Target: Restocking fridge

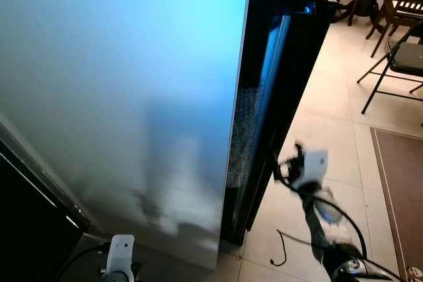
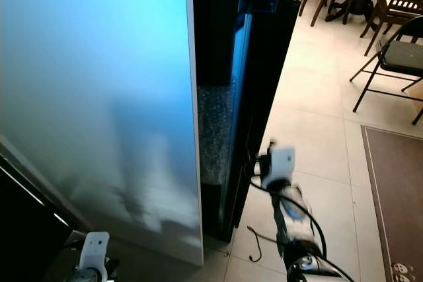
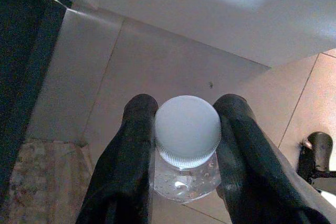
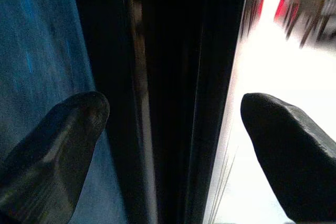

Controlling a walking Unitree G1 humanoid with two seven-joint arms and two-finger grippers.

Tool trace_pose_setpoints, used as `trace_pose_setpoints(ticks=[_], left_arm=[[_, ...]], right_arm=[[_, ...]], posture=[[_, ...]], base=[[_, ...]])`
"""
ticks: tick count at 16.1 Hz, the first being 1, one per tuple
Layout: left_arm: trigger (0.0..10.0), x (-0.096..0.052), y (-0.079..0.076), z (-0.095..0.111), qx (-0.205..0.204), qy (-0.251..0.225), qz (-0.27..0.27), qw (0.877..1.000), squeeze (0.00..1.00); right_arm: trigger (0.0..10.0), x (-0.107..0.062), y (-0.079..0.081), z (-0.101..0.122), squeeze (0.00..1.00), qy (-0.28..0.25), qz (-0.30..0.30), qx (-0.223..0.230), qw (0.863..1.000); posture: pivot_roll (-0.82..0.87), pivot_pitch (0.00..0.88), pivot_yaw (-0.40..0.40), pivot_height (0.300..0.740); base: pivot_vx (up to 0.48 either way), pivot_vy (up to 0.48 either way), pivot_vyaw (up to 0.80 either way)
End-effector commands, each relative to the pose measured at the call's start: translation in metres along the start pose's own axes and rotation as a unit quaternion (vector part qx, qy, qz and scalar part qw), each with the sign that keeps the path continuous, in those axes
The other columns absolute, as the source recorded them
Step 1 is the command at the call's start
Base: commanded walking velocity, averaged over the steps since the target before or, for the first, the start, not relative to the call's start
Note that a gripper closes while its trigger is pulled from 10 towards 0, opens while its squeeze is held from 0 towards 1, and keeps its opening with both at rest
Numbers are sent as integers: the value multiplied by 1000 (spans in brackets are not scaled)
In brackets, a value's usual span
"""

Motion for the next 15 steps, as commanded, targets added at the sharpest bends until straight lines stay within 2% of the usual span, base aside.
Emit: trace_pose_setpoints(ticks=[1,3,6,7,9,10,12,15], left_arm=[[10000,-1,2,-5,-1,9,4,1000,0],[10000,-1,1,-5,-1,10,2,1000,0],[10000,-1,0,-6,-1,12,1,1000,0],[10000,-1,-1,-6,1,14,0,1000,0],[10000,-1,-2,-6,-4,12,0,1000,0],[10000,-1,-2,-6,-4,12,0,1000,0],[10000,-1,-2,-6,-3,13,0,1000,0],[10000,-1,-2,-6,-2,13,0,1000,0]], right_arm=[[10000,6,6,14,0,-34,14,-12,999],[10000,6,20,22,0,-51,53,-26,997],[10000,1,30,25,0,-56,74,-28,995],[10000,2,27,27,0,-56,64,-36,996],[10000,7,7,39,0,-59,-15,-51,997],[10000,9,4,46,0,-67,-31,-53,996],[10000,12,3,57,0,-75,-37,-53,995],[10000,19,6,59,0,-67,-30,-48,996]], posture=[[110,0,-30,740],[105,0,-36,740],[92,0,-36,740],[98,0,-38,740],[101,0,-44,740],[99,0,-44,740],[92,0,-41,740],[100,0,-41,740]], base=[[0,0,0],[0,0,0],[0,0,0],[0,0,0],[0,0,0],[0,0,0],[0,0,0],[0,0,0]])
Point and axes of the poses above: a point about 5 cm out from each wrist's last joint towards the gripper, its own x axis pointing out of the wrist towards the gripper, its own z axis along the axis of the wrist's last joint, y = z × x, the point moved 2 cm from there along x, pointing out of the wrist towards the gripper, and after that the axes turned 7 degrees about -x, right-handed, at the moved point
